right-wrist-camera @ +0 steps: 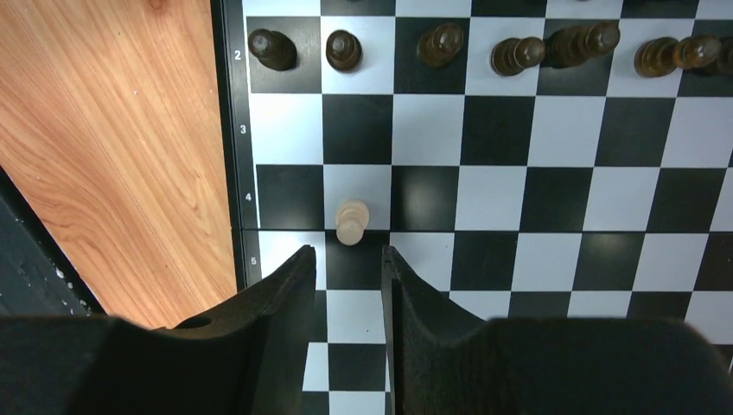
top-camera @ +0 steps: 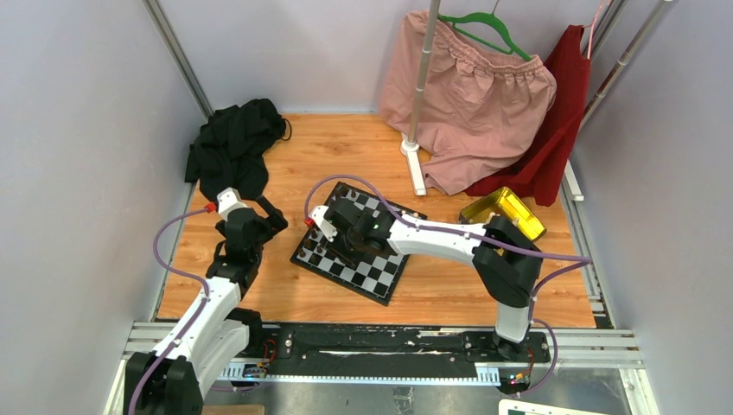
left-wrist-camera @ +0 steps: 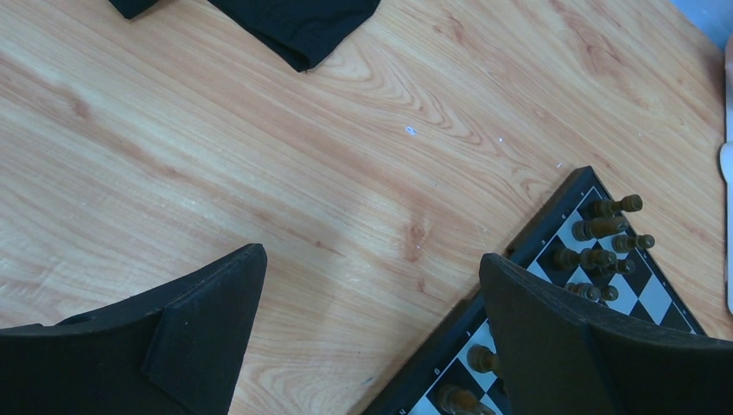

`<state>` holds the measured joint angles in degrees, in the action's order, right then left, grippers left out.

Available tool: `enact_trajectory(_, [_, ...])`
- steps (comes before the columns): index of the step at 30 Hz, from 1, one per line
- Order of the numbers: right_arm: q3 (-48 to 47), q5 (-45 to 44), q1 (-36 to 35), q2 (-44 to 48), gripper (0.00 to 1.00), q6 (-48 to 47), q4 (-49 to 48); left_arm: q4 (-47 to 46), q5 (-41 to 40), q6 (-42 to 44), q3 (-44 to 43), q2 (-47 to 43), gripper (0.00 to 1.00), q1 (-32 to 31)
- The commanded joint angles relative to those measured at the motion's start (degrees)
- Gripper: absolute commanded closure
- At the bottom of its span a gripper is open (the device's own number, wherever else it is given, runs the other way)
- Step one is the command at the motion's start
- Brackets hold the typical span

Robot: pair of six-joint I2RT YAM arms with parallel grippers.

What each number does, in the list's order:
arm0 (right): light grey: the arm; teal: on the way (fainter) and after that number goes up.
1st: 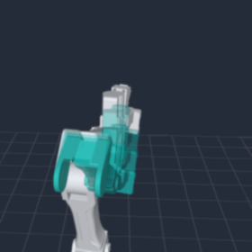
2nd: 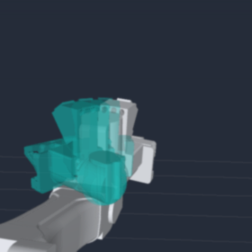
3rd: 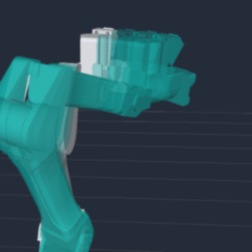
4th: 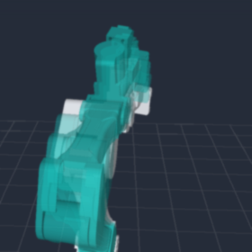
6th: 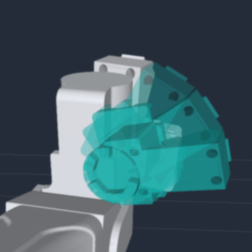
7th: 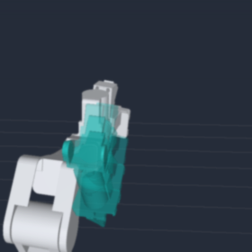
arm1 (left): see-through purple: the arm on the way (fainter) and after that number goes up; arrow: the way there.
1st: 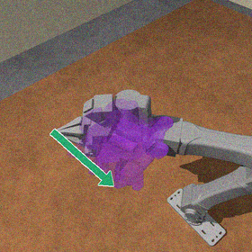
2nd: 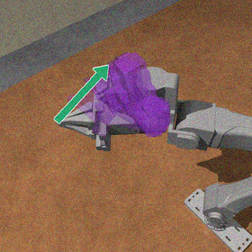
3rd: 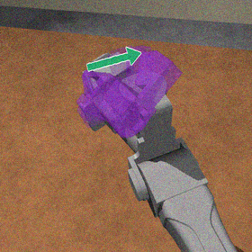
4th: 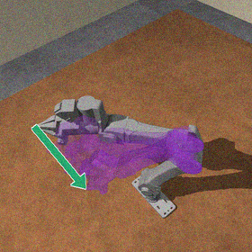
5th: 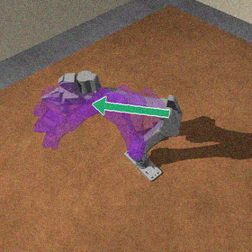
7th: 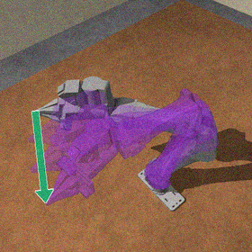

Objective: Set up the chess pieces on the board
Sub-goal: Pick up the chess piece from the chessboard.

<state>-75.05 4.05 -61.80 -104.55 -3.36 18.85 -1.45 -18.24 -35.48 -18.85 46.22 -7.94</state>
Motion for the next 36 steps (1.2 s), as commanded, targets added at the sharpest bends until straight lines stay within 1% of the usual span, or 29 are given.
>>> enact_trajectory(1, [-2.65, 0.64, -0.87, -1.65, 0.62, -1.64, -0.31, -0.30, -0.83, 0.60, 0.26, -0.74, 0.00, 0.39])
enact_trajectory(10, [-3.41, 0.38, -0.23, -3.76, 0.62, -1.92, -0.78, -0.28, -1.01, 0.84, 0.30, -0.72, 0.00, 0.39])
enact_trajectory(17, [-3.57, 1.82, 0.76, -4.56, 0.62, -1.61, -1.18, -0.61, -1.10, 0.94, 0.41, -0.38, 0.00, 0.39])
enact_trajectory(22, [-3.70, 3.12, 1.13, -5.34, 0.64, -1.26, -1.63, -0.74, -1.17, 0.98, 0.48, -0.33, 0.00, 0.39])
enact_trajectory(26, [-3.53, 3.31, 1.33, -5.76, 0.70, -1.01, -1.73, -0.74, -1.18, 0.98, 0.56, -0.26, 0.00, 0.39])
enact_trajectory(28, [-3.42, 3.39, 1.47, -5.88, 0.76, -0.87, -1.74, -0.79, -1.18, 0.97, 0.56, -0.20, 0.00, 0.39])
enact_trajectory(33, [-2.99, 2.89, 1.66, -5.25, 1.00, -0.78, -1.73, -0.83, -1.18, 1.02, 0.66, -0.21, 0.00, 0.39])
enact_trajectory(36, [-2.26, 1.47, 1.81, -4.06, 1.00, -0.61, -1.78, -0.75, -1.18, 1.01, 0.66, -0.36, 0.00, 0.39])
